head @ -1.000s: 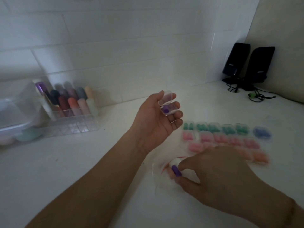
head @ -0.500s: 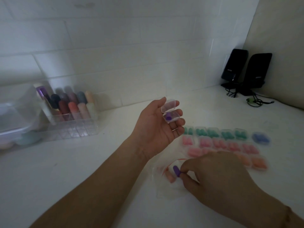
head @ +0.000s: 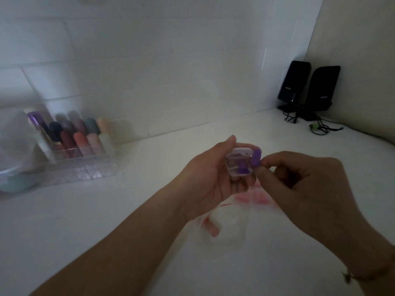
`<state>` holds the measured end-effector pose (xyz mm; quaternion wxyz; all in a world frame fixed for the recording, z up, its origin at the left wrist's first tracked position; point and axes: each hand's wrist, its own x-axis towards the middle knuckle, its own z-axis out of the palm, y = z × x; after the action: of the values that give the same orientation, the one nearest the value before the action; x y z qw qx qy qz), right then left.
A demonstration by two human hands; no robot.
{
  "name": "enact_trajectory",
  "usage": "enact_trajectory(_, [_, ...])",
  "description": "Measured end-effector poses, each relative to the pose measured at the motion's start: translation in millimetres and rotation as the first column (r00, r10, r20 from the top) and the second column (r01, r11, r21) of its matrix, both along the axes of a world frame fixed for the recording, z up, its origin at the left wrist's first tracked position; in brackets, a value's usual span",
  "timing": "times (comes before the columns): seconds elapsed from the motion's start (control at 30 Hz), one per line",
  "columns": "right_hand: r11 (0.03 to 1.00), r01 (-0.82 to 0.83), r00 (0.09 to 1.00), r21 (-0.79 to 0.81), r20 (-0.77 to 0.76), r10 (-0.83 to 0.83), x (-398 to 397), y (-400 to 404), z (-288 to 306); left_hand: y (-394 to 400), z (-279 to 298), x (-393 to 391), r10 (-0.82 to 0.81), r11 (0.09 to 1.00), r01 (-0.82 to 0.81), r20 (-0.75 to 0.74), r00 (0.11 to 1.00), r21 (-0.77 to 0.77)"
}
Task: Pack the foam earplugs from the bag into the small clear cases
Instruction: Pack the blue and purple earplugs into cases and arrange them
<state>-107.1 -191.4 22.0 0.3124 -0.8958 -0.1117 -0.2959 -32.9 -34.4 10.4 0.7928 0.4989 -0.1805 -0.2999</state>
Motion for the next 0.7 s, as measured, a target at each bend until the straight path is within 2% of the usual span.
enact_trajectory(0.1, [0.998,0.020,1.000,-0.060,-0.020,-0.021,1,2,-4,0,-2,0,0.024,1.000,-0.024,-0.002,1.000,0.010])
enact_trajectory(0.23, [0.995,0.032,0.997,-0.091,-0.063,-0.038,2,4,-1,-3,-7,-2,-0.025,0.999,0.025,0.017,1.000,0.021])
enact_trajectory(0.43, [0.990,0.119,0.993,-0.079,-0.007,-0.120,5,6,-7,-5,-7,-4,-0.094,0.995,0.094,0.053,0.994,0.013])
enact_trajectory(0.57, [0.982,0.160,0.987,-0.095,0.008,-0.160,9,3,-12,-6,-11,-2,-0.039,0.998,0.036,0.082,0.996,0.049])
enact_trajectory(0.7, [0.980,0.185,0.983,-0.078,0.038,-0.182,8,1,-12,-7,-9,-1,0.022,0.999,-0.023,0.033,0.999,0.030])
